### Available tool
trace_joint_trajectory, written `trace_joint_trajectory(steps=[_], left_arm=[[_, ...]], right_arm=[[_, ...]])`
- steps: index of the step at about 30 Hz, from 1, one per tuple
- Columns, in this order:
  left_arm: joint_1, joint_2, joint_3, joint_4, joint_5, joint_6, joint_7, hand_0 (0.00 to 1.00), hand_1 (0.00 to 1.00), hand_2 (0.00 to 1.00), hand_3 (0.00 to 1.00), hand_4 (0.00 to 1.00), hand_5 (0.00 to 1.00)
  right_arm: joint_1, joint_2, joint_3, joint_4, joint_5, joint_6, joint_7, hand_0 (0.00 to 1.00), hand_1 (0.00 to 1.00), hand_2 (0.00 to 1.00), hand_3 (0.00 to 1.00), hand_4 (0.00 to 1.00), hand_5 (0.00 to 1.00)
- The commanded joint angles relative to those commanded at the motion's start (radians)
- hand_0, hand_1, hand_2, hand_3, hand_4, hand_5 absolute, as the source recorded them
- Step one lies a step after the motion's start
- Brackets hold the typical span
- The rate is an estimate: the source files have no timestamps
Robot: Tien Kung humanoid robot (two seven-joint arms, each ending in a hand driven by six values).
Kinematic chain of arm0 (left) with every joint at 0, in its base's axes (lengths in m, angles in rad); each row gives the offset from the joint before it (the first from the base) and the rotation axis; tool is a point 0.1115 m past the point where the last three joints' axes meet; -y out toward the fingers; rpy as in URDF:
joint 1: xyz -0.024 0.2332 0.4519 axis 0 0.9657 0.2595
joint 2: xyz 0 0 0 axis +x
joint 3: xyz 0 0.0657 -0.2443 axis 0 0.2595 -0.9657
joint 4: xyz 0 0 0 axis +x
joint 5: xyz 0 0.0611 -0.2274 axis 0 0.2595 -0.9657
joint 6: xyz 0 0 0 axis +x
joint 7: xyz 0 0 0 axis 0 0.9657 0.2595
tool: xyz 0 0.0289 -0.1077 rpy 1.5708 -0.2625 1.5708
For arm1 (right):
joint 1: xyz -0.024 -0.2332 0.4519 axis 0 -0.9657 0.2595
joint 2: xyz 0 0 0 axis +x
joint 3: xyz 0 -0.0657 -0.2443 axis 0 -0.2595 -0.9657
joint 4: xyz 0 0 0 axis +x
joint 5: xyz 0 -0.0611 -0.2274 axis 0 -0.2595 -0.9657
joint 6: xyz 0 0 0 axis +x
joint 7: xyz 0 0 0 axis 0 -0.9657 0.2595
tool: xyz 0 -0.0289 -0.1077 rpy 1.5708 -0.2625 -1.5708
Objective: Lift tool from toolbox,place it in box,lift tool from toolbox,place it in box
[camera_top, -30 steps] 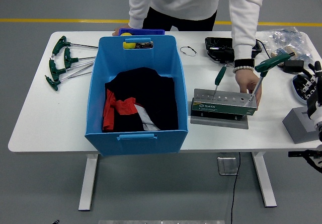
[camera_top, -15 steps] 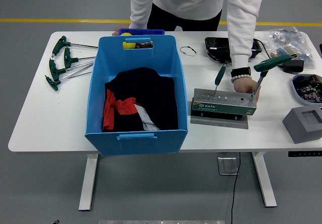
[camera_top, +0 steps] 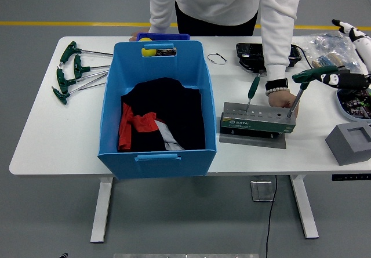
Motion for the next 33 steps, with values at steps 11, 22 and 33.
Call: trace_joint_trajectory(steps=[11, 22, 33], left_arm=[[0.003, 0.004, 0.009, 0.0, 0.003, 0.002, 0.0, 0.911, 0.943, 0.94, 0.654, 0.768, 0.548], [-0.005, 0.007, 0.062, 0.0, -0.045, 0.0, -0.013, 0.911, 0.943, 0.94, 0.656, 0.768, 0.548], [-0.011, 0.01, 0.069, 0.0, -0.05, 0.0, -0.02, 0.91, 0.942, 0.938, 0.655, 0.767, 0.549]], right_arm=[[0.16, -0.025, -0.189, -0.017, -0.284, 0.078, -0.036, 0.998, 0.953, 0.917, 0.993, 0.998, 0.273], [0.289, 0.015, -0.266, -0.207, -0.244, 0.112, -0.045, 0.923, 0.796, 0.777, 0.896, 0.998, 0.29], [0.328, -0.008, -0.28, -0.197, -0.178, 0.304, -0.117, 0.838, 0.657, 0.629, 0.807, 0.998, 0.371]])
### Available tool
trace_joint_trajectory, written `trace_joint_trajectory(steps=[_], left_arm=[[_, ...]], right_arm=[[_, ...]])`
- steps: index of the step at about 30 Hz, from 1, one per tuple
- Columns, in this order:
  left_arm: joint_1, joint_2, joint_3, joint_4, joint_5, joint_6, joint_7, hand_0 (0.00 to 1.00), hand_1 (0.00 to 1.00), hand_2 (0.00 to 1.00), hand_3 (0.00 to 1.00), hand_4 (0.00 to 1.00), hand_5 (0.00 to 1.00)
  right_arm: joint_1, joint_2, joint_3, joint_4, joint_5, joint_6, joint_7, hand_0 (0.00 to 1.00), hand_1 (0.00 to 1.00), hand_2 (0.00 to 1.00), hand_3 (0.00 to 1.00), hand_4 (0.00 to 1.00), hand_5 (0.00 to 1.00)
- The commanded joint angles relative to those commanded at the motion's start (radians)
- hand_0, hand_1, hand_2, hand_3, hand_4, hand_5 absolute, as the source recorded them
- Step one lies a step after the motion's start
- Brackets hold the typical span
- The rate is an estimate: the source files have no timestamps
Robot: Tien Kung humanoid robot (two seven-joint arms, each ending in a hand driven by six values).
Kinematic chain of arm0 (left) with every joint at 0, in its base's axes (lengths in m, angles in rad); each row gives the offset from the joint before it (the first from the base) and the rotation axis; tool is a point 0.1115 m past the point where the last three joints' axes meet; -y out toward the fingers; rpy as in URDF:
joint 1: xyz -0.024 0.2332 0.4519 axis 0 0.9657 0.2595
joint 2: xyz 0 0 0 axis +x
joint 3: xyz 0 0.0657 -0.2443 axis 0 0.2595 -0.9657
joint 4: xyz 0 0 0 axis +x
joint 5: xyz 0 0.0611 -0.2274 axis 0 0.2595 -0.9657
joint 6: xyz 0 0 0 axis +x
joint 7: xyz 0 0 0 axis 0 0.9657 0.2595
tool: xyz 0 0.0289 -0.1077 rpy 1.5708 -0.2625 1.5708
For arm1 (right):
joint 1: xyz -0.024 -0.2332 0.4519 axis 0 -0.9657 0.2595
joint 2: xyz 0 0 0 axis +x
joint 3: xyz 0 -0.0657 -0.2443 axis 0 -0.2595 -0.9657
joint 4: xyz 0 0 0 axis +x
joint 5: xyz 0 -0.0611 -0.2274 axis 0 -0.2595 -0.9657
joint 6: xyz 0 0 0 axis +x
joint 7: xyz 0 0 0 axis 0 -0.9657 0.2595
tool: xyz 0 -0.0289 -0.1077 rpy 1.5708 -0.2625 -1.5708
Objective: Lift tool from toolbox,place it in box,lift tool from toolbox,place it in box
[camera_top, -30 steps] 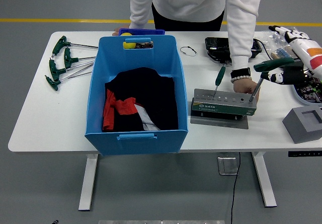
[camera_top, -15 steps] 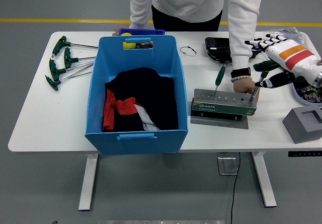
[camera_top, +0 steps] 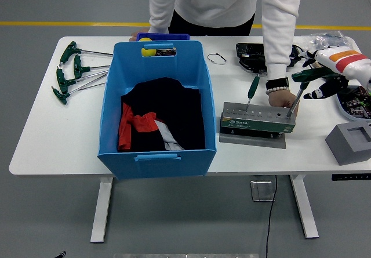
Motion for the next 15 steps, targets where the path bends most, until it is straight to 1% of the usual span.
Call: trace_joint_trajectory(steps=[2, 3, 8, 9, 14, 15], left_arm=[[0.0, 0.0, -0.003, 0.0, 0.004, 0.0, 0.001, 0.91, 0.942, 0.938, 0.655, 0.767, 0.549], [0.0, 0.0, -0.004, 0.0, 0.006, 0.001, 0.001, 0.91, 0.942, 0.936, 0.653, 0.766, 0.549], [-0.001, 0.0, 0.005, 0.0, -0.002, 0.001, 0.0, 0.91, 0.942, 0.936, 0.653, 0.766, 0.549], [-0.001, 0.0, 0.024, 0.0, -0.02, 0.0, -0.004, 0.909, 0.941, 0.937, 0.655, 0.767, 0.548], [-0.003, 0.002, 0.056, 0.0, -0.05, -0.002, -0.011, 0.909, 0.941, 0.937, 0.655, 0.767, 0.548], [-0.004, 0.002, 0.06, 0.0, -0.054, -0.002, -0.012, 0.909, 0.94, 0.936, 0.655, 0.767, 0.548]], right_arm=[[0.004, -0.001, -0.004, 0.007, 0.01, 0.014, -0.011, 0.838, 0.657, 0.629, 0.807, 0.998, 0.371], [0.005, -0.001, -0.005, 0.01, 0.016, 0.019, -0.017, 0.74, 0.553, 0.541, 0.754, 0.998, 0.543], [0.017, 0.003, -0.018, 0.015, 0.05, 0.03, -0.041, 0.74, 0.553, 0.541, 0.754, 0.998, 0.543], [0.022, 0.004, -0.022, 0.01, 0.058, 0.03, -0.045, 0.709, 0.509, 0.482, 0.667, 0.998, 0.662], [0.042, 0.007, -0.038, -0.016, 0.064, 0.031, -0.053, 0.709, 0.509, 0.482, 0.667, 0.998, 0.662], [0.044, 0.008, -0.04, -0.019, 0.065, 0.032, -0.054, 0.64, 0.46, 0.453, 0.582, 0.998, 0.727]])
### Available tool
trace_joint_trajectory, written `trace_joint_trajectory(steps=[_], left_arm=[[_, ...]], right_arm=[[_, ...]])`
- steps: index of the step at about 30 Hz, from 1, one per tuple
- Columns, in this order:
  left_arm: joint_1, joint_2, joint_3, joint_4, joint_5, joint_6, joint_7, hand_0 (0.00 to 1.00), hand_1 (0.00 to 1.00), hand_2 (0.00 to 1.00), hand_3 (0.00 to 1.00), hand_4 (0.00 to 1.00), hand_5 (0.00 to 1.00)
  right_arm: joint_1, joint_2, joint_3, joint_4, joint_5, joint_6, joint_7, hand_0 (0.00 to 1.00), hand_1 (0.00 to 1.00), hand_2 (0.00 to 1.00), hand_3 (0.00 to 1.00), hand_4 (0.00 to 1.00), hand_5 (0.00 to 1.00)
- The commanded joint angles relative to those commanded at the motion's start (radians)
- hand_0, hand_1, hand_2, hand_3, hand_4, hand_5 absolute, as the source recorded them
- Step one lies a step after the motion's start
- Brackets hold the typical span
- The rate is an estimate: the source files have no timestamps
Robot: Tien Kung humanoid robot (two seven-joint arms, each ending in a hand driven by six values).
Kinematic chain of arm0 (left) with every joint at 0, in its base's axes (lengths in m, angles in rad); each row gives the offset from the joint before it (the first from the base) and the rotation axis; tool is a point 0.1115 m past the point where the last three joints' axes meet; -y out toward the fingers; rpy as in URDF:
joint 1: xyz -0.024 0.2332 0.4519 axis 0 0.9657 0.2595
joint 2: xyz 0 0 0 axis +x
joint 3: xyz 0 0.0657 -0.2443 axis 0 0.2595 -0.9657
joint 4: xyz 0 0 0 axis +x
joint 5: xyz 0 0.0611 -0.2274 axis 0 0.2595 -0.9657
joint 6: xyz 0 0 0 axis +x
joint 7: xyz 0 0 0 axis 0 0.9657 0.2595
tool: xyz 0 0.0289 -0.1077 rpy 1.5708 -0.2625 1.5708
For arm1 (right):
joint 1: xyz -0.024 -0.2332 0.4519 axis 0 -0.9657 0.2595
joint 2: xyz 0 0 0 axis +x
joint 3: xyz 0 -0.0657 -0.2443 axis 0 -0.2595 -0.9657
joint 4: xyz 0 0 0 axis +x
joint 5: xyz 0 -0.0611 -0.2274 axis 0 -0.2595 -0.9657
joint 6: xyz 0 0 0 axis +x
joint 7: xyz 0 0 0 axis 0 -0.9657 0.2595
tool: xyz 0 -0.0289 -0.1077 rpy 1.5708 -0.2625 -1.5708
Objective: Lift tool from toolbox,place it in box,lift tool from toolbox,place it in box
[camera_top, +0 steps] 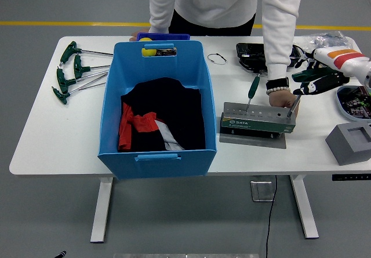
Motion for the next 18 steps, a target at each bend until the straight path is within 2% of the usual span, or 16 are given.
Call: trace_joint_trajectory(steps=[5, 6, 11, 12, 17, 18], left_arm=[[-0.002, 0.001, 0.011, -0.002, -0.009, 0.0, -0.003, 0.909, 0.94, 0.936, 0.655, 0.767, 0.548], [-0.003, 0.001, 0.012, -0.002, -0.01, 0.0, -0.004, 0.909, 0.94, 0.934, 0.655, 0.768, 0.55], [-0.005, 0.001, 0.015, -0.003, -0.012, 0.001, -0.006, 0.909, 0.94, 0.934, 0.655, 0.768, 0.55], [-0.005, 0.002, 0.016, -0.003, -0.012, 0.001, -0.006, 0.909, 0.94, 0.933, 0.655, 0.768, 0.551], [-0.006, 0.002, 0.016, -0.004, -0.012, 0.001, -0.007, 0.909, 0.94, 0.933, 0.655, 0.768, 0.551], [-0.006, 0.002, 0.017, -0.004, -0.012, 0.001, -0.007, 0.909, 0.94, 0.933, 0.656, 0.769, 0.551]], right_arm=[[0.02, 0.008, -0.021, -0.03, -0.004, 0.014, -0.011, 0.64, 0.46, 0.453, 0.582, 0.998, 0.727], [0.024, 0.011, -0.026, -0.037, -0.003, 0.018, -0.013, 0.594, 0.447, 0.442, 0.55, 0.998, 0.75], [0.039, 0.019, -0.043, -0.062, 0.005, 0.032, -0.022, 0.594, 0.447, 0.442, 0.55, 0.998, 0.75], [0.04, 0.019, -0.044, -0.064, 0.007, 0.033, -0.024, 0.551, 0.403, 0.402, 0.441, 0.998, 0.774], [0.044, 0.02, -0.051, -0.067, 0.021, 0.042, -0.032, 0.551, 0.403, 0.402, 0.441, 0.998, 0.774], [0.045, 0.02, -0.053, -0.068, 0.023, 0.044, -0.033, 0.464, 0.337, 0.342, 0.366, 0.998, 0.779]])
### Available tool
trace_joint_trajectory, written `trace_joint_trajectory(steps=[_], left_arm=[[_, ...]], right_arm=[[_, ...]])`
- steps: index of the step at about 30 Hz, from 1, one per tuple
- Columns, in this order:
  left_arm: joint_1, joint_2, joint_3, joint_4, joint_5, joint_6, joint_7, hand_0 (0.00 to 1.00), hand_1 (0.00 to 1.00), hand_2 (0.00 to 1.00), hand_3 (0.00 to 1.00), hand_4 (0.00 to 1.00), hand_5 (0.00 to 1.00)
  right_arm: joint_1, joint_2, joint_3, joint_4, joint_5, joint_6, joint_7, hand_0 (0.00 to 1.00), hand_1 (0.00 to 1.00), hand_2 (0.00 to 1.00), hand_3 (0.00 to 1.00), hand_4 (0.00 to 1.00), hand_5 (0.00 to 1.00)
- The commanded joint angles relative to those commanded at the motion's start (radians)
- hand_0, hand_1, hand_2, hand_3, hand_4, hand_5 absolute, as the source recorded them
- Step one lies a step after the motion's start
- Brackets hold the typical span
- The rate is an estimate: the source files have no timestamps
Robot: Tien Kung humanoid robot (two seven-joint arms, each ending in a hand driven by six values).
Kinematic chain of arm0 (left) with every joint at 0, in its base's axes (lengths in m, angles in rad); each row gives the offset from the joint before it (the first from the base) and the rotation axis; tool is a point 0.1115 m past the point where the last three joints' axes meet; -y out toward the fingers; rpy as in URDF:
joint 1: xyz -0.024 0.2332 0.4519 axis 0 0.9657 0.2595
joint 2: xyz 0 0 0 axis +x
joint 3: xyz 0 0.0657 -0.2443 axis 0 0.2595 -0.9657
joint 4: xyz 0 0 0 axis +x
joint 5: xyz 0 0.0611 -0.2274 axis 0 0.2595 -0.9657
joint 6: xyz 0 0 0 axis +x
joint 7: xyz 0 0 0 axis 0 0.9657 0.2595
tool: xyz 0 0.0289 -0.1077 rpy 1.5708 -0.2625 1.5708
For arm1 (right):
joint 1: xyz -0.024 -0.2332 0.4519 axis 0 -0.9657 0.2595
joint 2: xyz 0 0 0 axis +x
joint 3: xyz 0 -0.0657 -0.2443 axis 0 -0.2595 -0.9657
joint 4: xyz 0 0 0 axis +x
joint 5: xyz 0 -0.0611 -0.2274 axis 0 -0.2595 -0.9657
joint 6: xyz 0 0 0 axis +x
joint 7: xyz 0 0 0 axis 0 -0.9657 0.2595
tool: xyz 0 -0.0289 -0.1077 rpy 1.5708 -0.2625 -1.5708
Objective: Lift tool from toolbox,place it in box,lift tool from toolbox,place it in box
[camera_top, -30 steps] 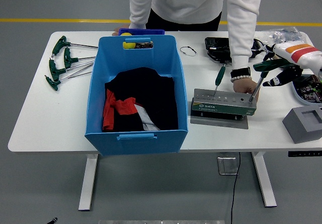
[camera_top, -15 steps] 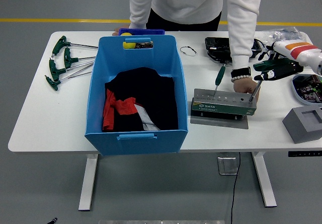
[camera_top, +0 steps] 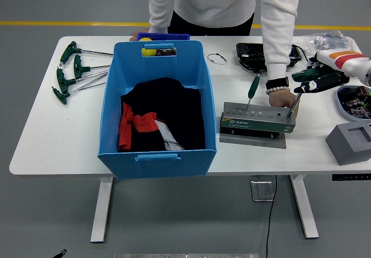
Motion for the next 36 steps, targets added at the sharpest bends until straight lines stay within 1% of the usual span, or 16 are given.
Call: trace_joint_trajectory(steps=[5, 6, 11, 12, 13, 17, 18, 23, 24, 29, 30, 35, 36], left_arm=[[-0.001, 0.001, -0.001, 0.0, 0.004, 0.0, 0.001, 0.909, 0.94, 0.933, 0.656, 0.769, 0.551], [-0.001, 0.001, -0.001, 0.0, 0.004, 0.0, 0.001, 0.909, 0.94, 0.933, 0.656, 0.768, 0.552], [0.0, 0.0, -0.002, 0.0, 0.006, 0.0, 0.001, 0.909, 0.94, 0.933, 0.656, 0.768, 0.552], [0.0, 0.0, -0.003, 0.0, 0.007, 0.0, 0.001, 0.909, 0.94, 0.932, 0.656, 0.771, 0.556], [0.0, 0.0, -0.003, 0.0, 0.008, 0.001, 0.001, 0.909, 0.94, 0.932, 0.656, 0.771, 0.556], [0.002, -0.001, -0.004, 0.001, 0.011, 0.001, 0.002, 0.909, 0.94, 0.932, 0.656, 0.771, 0.556], [0.002, -0.001, -0.004, 0.001, 0.012, 0.001, 0.002, 0.91, 0.94, 0.932, 0.657, 0.77, 0.553], [0.006, -0.001, -0.01, 0.002, 0.019, 0.002, 0.005, 0.91, 0.94, 0.932, 0.657, 0.77, 0.553], [0.007, -0.001, -0.012, 0.002, 0.022, 0.002, 0.005, 0.91, 0.94, 0.932, 0.658, 0.77, 0.552], [0.01, -0.002, -0.023, 0.003, 0.037, 0.003, 0.009, 0.91, 0.94, 0.932, 0.658, 0.77, 0.552], [0.01, -0.002, -0.024, 0.003, 0.038, 0.003, 0.009, 0.91, 0.939, 0.932, 0.656, 0.77, 0.553], [0.011, -0.002, -0.03, 0.003, 0.049, 0.004, 0.011, 0.91, 0.939, 0.932, 0.656, 0.77, 0.553], [0.011, -0.002, -0.031, 0.003, 0.051, 0.004, 0.011, 0.911, 0.94, 0.932, 0.657, 0.769, 0.553]], right_arm=[[0.001, 0.006, -0.003, -0.004, 0.003, 0.002, -0.007, 0.464, 0.337, 0.342, 0.366, 0.998, 0.779], [0.0, 0.007, -0.003, -0.004, 0.002, -0.001, -0.01, 0.38, 0.256, 0.284, 0.282, 0.998, 0.785], [-0.002, 0.016, -0.01, -0.014, -0.002, -0.033, -0.005, 0.38, 0.256, 0.284, 0.282, 0.998, 0.785], [-0.002, 0.017, -0.013, -0.017, -0.002, -0.038, -0.004, 0.334, 0.222, 0.252, 0.261, 0.998, 0.79], [-0.001, 0.019, -0.015, -0.021, -0.002, -0.042, -0.003, 0.334, 0.222, 0.252, 0.261, 0.998, 0.79], [0.0, 0.024, -0.02, -0.029, -0.005, -0.044, -0.004, 0.334, 0.222, 0.252, 0.261, 0.998, 0.79], [0.0, 0.024, -0.021, -0.03, -0.005, -0.043, -0.005, 0.301, 0.195, 0.237, 0.234, 0.998, 0.787], [-0.004, 0.031, -0.027, -0.035, -0.007, -0.037, -0.009, 0.301, 0.195, 0.237, 0.234, 0.998, 0.787], [-0.005, 0.032, -0.027, -0.036, -0.007, -0.039, -0.008, 0.249, 0.171, 0.209, 0.207, 0.998, 0.786], [-0.011, 0.044, -0.026, -0.046, -0.002, -0.05, -0.004, 0.249, 0.171, 0.209, 0.207, 0.998, 0.786], [-0.013, 0.046, -0.026, -0.049, 0.001, -0.051, -0.004, 0.177, 0.126, 0.165, 0.154, 0.998, 0.785], [-0.021, 0.056, -0.026, -0.06, 0.015, -0.071, -0.007, 0.177, 0.126, 0.165, 0.154, 0.998, 0.785], [-0.021, 0.056, -0.026, -0.062, 0.015, -0.074, -0.008, 0.147, 0.105, 0.139, 0.125, 0.998, 0.786]])
